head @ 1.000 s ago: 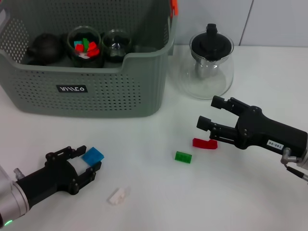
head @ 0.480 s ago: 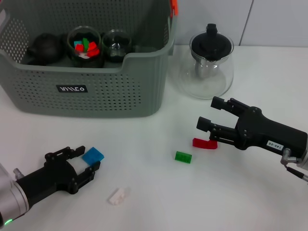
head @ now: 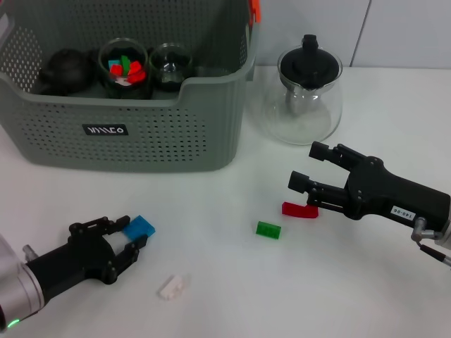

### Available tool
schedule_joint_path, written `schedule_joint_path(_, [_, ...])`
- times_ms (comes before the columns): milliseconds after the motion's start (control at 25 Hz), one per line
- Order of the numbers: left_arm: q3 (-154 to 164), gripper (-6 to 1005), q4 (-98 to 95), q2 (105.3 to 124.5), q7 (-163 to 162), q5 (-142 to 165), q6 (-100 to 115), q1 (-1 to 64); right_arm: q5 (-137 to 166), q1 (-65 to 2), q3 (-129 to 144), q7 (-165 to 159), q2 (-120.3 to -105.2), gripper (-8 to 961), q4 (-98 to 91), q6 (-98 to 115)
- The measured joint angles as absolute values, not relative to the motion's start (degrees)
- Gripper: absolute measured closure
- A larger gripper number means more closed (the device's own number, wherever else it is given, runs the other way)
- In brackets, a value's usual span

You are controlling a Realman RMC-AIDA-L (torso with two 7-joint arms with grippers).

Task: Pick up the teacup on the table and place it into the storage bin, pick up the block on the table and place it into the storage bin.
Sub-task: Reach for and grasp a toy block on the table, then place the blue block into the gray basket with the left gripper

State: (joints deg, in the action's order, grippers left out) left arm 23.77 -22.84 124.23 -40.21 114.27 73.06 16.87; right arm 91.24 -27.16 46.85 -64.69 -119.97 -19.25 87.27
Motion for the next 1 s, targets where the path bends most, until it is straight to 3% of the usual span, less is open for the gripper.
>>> schedule_joint_path(240, [23.5, 599, -24.8, 124.35, -40.4, 113.9, 75.8, 16.2, 91.2, -27.1, 46.8, -64.7, -119.96, 8, -19.2, 87.3])
schedule_joint_path(480, [20.5, 598, -28.4, 123.65, -47.1, 114.0, 83.7, 15.8, 91.1, -27.0, 46.8, -64.7, -119.88, 8, -19.2, 87.4])
schedule_joint_path(760, [19.0, 595, -35.8, 119.61, -66.5, 114.2, 99.7, 17.1, 90.9, -27.0, 46.8, -64.7, -119.88, 8, -19.3, 87.4])
schedule_joint_path(1000, [15.8, 593, -40.7, 115.76, -86.2, 113.6, 110.2, 24.5, 90.9, -27.0, 46.8, -64.7, -119.95, 8, -19.4, 87.0])
